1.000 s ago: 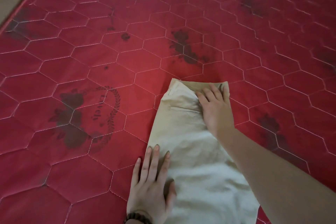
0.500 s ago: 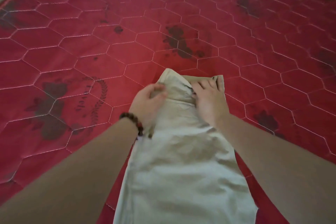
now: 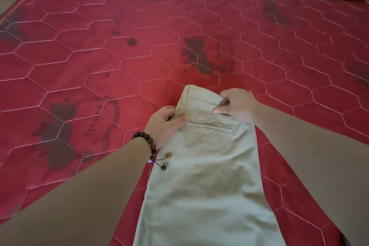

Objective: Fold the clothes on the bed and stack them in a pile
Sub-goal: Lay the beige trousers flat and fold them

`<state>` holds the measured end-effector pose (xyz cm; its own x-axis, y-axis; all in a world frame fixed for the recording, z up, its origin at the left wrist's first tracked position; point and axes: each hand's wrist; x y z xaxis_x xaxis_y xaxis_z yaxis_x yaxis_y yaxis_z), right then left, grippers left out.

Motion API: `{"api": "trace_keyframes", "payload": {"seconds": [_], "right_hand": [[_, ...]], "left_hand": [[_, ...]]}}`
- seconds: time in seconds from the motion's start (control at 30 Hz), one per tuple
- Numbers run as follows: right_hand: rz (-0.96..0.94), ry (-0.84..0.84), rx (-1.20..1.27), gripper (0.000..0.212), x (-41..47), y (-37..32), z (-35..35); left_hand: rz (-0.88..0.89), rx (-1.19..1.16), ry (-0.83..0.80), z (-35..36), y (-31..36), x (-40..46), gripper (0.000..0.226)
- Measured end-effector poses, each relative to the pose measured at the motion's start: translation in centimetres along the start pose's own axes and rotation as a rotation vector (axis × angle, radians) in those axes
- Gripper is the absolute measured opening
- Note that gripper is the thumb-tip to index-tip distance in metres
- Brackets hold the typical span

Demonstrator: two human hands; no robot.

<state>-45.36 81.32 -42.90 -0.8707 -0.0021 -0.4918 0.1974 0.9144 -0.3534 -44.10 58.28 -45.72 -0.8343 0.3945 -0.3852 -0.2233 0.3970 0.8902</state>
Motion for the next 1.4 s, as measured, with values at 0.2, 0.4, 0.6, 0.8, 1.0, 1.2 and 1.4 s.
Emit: {"api": "trace_keyframes", "payload": {"seconds": [0.2,0.4,0.6,0.8,1.0,1.2,1.4], "right_hand": [[-0.067,-0.034,0.046,0.032,-0.6,0.8,-0.7],[-0.003,-0.003,-0.054,0.025,-0.2,0.8,-0.8],[0.137,0.092,-0.347,0.025,-1.0,-0.3,0.7],[-0.228,0.473,-0.312,0.056,-4.1,-4.1,8.1],[0.019,0.25,-0.426,0.074,-2.2,0.4,8.0],[0.238,0.383,-0.452,0.069,-3.5,1.9,5.9],[-0.023,0.252,-0.334,0.07,-10.9,-2.7,14.8]], "left_hand": [[-0.042,0.012,-0.078,0.6,0.3,0.1,0.016],[0.036,0.111,0.07,0.9,-0.1,0.0,0.01],[0.012,0.094,0.105,0.6,-0.6,0.3,0.019],[0.054,0.095,0.132,0.6,-1.0,0.5,0.017],[0.032,0.165,0.162,0.7,-1.4,0.7,0.016],[0.05,0.238,0.162,0.8,-1.0,0.5,0.015],[0.075,0.266,0.155,0.9,-0.7,0.2,0.02]]}}
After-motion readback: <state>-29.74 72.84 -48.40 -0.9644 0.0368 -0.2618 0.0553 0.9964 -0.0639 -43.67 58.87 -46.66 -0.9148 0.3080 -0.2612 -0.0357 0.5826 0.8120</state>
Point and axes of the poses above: each hand's wrist, its own x-axis towards the middle knuckle, its own z-axis out of the palm, y = z × x, and after that the axes turned 7 degrees about -y, right-handed
